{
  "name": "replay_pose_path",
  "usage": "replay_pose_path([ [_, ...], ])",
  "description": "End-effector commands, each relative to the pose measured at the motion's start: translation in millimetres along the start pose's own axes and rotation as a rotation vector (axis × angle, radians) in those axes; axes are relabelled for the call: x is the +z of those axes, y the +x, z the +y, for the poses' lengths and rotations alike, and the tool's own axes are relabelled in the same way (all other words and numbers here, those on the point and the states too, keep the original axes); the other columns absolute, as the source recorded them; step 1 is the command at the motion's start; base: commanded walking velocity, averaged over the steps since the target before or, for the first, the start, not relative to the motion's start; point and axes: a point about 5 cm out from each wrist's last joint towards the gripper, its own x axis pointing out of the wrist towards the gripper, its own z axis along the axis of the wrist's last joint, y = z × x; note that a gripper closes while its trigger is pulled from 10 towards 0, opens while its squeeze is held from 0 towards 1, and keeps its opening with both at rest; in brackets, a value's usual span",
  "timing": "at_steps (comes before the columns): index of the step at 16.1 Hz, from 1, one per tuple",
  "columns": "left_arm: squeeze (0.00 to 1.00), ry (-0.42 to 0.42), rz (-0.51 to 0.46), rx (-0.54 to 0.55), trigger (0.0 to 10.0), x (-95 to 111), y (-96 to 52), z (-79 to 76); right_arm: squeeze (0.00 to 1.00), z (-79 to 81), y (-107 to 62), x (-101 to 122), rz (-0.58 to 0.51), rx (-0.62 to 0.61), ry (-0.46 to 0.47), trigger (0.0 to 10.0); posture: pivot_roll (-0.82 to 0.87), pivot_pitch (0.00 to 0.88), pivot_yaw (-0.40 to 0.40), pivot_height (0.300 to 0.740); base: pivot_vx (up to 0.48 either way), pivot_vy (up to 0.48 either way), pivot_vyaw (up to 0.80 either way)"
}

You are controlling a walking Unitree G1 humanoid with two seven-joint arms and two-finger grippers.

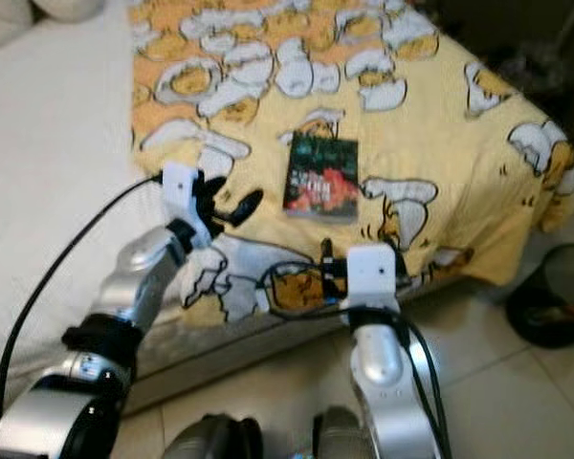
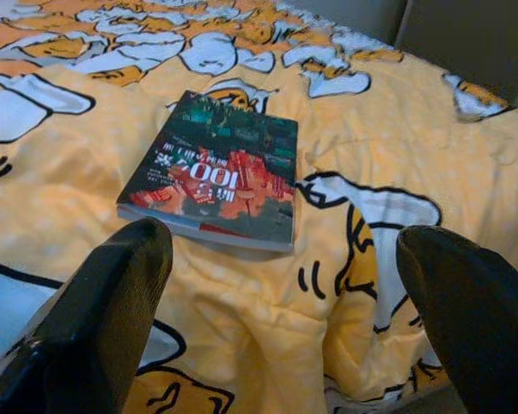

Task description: Clean up the room

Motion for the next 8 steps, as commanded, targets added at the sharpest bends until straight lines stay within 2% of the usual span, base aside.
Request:
replay_pose_path([
  [1,0.0,0.01,0.003,-0.003,10.0,-1.5,0.2,-0.6,0.0,-0.6,0.0,-0.8,-0.003,-0.003,-0.002,10.0,-0.25,0.155,0.106,0.723,0.45,0.0,0.0],
  [8,0.0,0.042,0.003,-0.054,10.0,-4.9,1.2,-8.5,0.0,0.5,4.4,-3.2,-0.007,0.007,-0.004,10.0,-0.24,0.125,0.108,0.723,0.447,0.0,0.0],
])
